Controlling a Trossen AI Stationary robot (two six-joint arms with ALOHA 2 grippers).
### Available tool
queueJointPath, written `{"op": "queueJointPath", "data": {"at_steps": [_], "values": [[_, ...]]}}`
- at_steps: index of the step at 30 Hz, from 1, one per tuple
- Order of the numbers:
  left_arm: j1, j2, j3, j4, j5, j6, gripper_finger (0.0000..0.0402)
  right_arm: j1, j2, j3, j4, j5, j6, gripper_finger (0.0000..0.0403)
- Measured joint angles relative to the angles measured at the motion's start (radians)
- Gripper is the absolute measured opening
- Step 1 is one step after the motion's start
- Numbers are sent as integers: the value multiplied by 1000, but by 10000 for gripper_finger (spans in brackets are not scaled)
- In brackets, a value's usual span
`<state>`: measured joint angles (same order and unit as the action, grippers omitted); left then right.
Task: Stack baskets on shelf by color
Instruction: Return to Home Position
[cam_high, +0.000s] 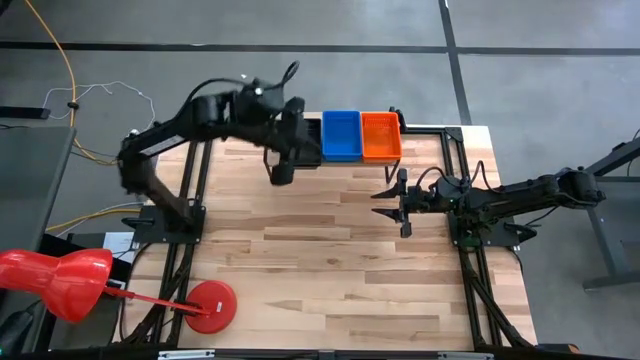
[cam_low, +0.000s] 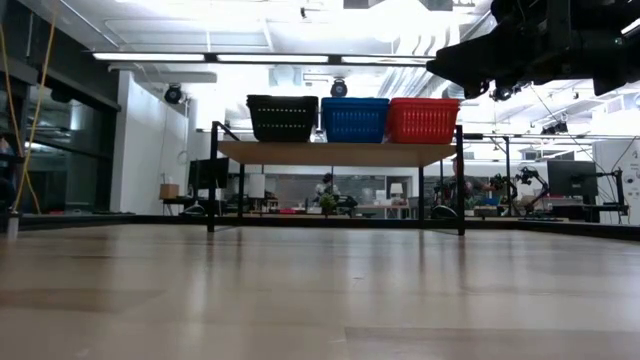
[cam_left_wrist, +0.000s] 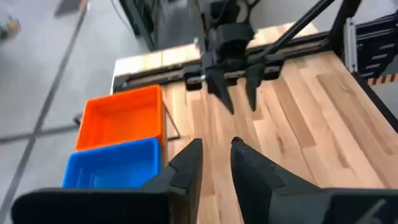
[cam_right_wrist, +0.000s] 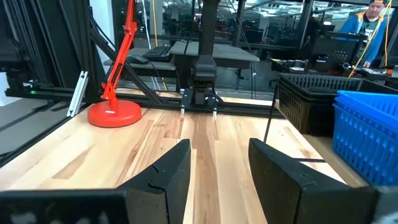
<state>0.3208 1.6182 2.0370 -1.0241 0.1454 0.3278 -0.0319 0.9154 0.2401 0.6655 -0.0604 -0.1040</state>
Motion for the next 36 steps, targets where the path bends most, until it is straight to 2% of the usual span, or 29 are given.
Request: {"op": "queueJointPath", "data": {"at_steps": [6,13,18,23,28,36], "values": [[-50,-271,-472,337,-5,-9,49,0,0,0,-3,-20,20,151],[-46,-615,-1078,861,-7,-40,30,0,0,0,-2,-21,-1,151],[-36,-824,-1389,1152,-7,-64,11,0,0,0,-2,-21,-6,151],[-33,-995,-1595,1326,-6,-90,2,0,0,0,-2,-21,13,151],[-33,-1113,-1747,1451,-6,-108,1,0,0,0,6,-21,70,151],[-33,-1211,-1874,1496,-15,-141,0,-1,0,0,63,40,135,151]]}}
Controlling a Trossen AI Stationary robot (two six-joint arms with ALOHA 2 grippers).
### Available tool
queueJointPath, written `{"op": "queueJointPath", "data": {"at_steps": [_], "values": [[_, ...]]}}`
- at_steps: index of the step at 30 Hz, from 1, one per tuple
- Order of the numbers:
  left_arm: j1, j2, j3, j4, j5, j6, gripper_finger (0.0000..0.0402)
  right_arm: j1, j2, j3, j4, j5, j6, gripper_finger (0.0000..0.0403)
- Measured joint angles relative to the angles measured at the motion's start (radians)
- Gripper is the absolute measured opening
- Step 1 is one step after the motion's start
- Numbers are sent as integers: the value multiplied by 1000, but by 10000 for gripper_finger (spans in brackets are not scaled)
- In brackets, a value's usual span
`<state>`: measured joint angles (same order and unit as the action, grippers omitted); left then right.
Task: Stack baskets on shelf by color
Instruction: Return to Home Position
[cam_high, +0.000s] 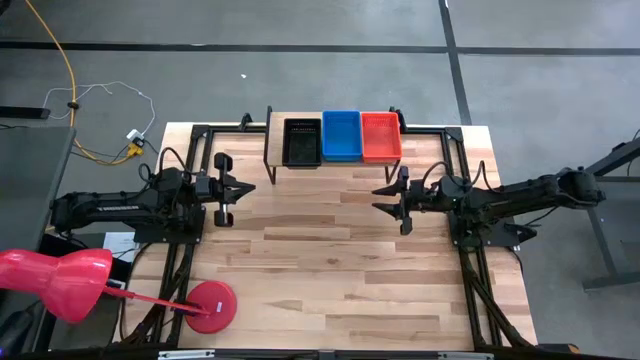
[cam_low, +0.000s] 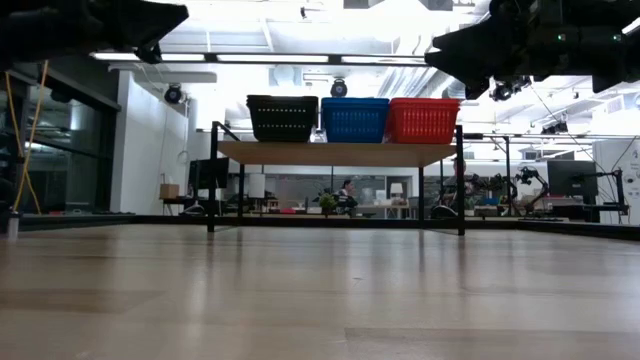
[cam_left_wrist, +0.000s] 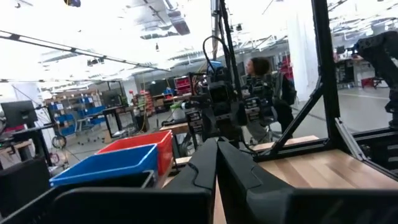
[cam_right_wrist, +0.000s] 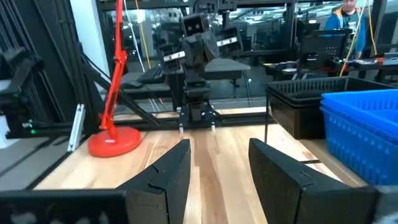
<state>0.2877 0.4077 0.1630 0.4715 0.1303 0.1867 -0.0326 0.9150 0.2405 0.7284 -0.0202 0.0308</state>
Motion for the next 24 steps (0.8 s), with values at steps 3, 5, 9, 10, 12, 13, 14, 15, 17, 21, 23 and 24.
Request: {"op": "queueJointPath", "data": {"at_steps": [3,5,9,10,12,13,14,15,17,21,23,24], "values": [[0,-15,-29,4,19,-27,0,0,-2,0,3,-12,36,151],[-6,-22,-63,9,30,-46,0,0,-2,0,3,-17,55,151],[-26,-28,-149,85,22,-77,0,0,-2,0,3,-38,67,151],[-32,-27,-153,74,15,-84,0,0,-2,0,2,-40,67,151],[-47,-26,-148,75,15,-90,0,0,-2,0,2,-40,67,151],[-58,-27,-149,71,17,-90,0,0,-3,0,2,-41,67,151],[-70,-28,-149,57,23,-91,0,0,-6,0,-1,-41,67,151],[-83,-27,-149,29,26,-95,0,0,-12,0,-7,-41,67,151],[-112,-25,-151,-12,25,-98,0,0,-29,0,-25,-46,66,151],[-151,-35,-151,18,49,-86,0,0,-120,0,-145,-87,20,151],[-152,-47,-151,25,67,-83,0,0,-191,0,-226,-87,16,151],[-152,-52,-151,23,67,-90,0,0,-232,0,-275,-87,16,151]]}}
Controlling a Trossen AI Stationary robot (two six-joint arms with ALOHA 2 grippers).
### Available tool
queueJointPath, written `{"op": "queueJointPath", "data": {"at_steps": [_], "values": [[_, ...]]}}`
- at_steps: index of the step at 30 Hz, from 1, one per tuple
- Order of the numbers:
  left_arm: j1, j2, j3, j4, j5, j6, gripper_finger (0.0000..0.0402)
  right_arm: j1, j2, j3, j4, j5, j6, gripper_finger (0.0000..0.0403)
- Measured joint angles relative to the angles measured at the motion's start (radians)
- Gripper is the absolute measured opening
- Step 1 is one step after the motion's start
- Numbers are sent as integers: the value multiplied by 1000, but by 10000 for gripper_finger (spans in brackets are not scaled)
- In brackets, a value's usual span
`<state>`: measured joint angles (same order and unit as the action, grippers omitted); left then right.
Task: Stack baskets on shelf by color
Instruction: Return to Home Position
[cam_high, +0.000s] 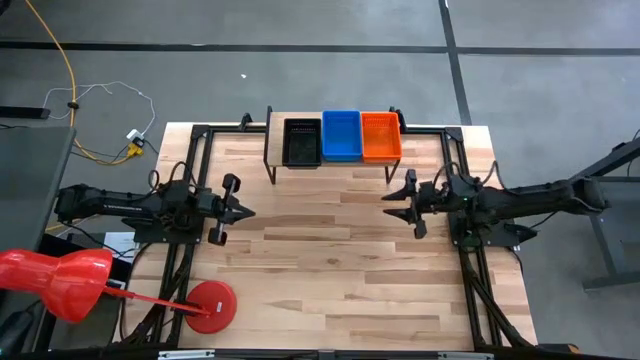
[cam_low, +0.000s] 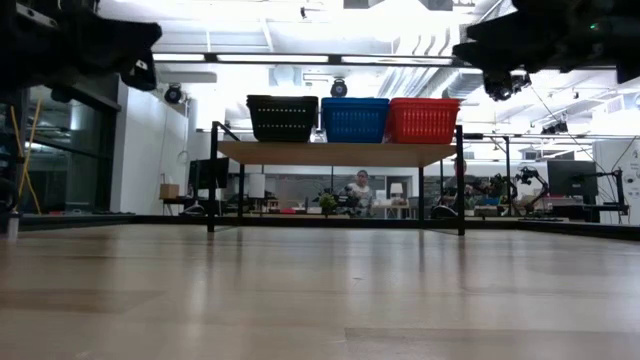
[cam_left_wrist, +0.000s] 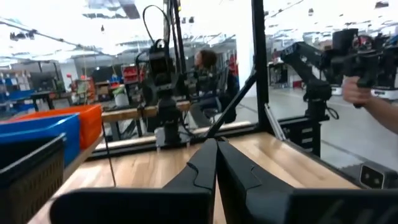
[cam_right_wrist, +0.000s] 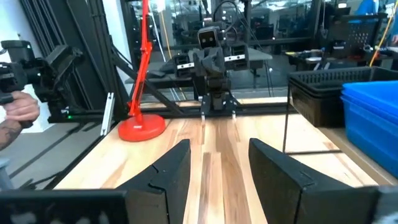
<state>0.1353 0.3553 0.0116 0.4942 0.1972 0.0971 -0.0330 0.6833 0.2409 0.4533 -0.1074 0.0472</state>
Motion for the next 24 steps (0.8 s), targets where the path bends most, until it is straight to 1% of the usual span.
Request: {"op": "queueJointPath", "data": {"at_steps": [5,7,10,12,15,18,22,24], "values": [[0,-1,0,-37,5,-5,0,1,-183,-1,-203,0,26,151],[0,-1,0,-47,5,-9,0,1,-239,-16,-217,-1,24,150],[0,0,0,-64,5,-15,0,1,-326,-80,-211,-1,19,138],[0,0,0,-64,5,-16,0,1,-387,-134,-201,-1,24,125],[0,0,0,-69,2,-16,0,-2,-479,-177,-207,2,45,100],[0,0,0,-85,1,-16,0,-2,-563,-185,-262,2,50,69],[0,0,0,-123,0,-16,0,-2,-649,-192,-355,-1,39,12],[0,0,0,-133,0,-16,0,2,-677,-192,-389,0,42,7]]}}
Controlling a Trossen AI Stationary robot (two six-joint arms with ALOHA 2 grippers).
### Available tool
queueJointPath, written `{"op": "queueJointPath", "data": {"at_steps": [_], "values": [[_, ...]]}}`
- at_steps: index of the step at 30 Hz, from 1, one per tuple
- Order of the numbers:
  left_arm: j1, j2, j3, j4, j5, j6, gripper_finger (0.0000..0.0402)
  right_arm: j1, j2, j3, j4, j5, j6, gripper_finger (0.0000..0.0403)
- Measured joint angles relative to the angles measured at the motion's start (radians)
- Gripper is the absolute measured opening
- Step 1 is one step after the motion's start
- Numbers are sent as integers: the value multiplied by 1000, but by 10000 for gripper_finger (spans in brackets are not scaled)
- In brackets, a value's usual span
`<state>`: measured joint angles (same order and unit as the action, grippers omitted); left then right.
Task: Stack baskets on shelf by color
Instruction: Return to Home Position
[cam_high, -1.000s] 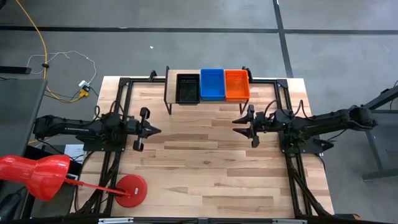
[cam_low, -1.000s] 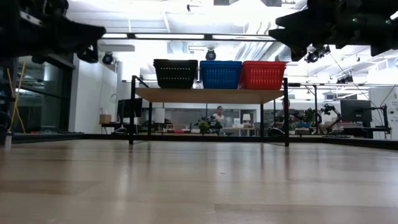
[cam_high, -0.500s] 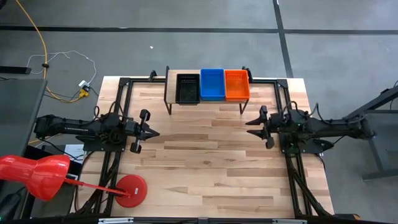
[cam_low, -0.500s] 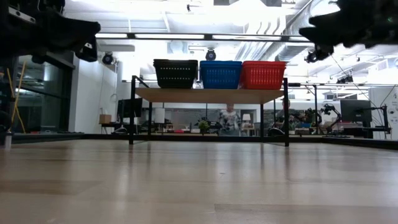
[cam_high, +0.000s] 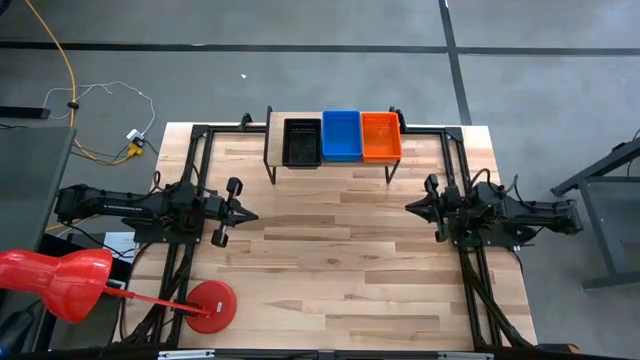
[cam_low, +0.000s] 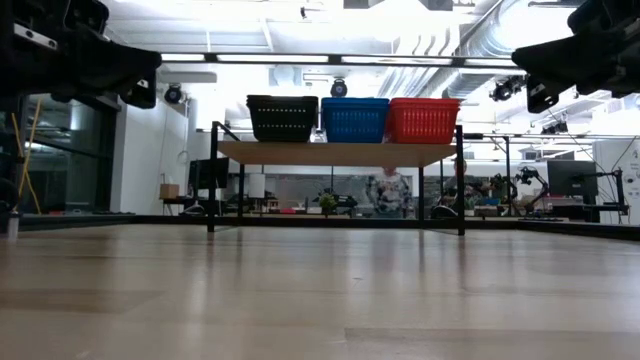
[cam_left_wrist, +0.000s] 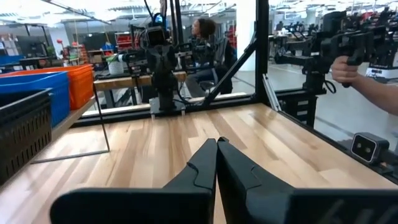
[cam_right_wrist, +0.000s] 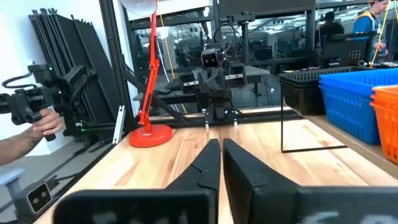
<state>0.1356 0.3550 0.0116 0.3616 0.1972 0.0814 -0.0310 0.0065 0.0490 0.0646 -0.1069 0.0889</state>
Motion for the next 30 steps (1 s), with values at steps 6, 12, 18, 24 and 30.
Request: {"op": "queueJointPath", "data": {"at_steps": [6,12,18,24,30], "values": [[0,0,0,-7,1,0,0,14,2,-38,47,19,-2,3],[0,0,0,-7,1,0,0,39,-3,-39,91,26,-55,1],[0,0,0,-7,1,0,0,51,-2,-39,53,51,-114,0],[0,0,0,-7,1,0,0,51,16,-37,-51,73,-89,2],[0,0,0,-7,1,0,0,51,20,-37,-57,74,-89,2]]}}
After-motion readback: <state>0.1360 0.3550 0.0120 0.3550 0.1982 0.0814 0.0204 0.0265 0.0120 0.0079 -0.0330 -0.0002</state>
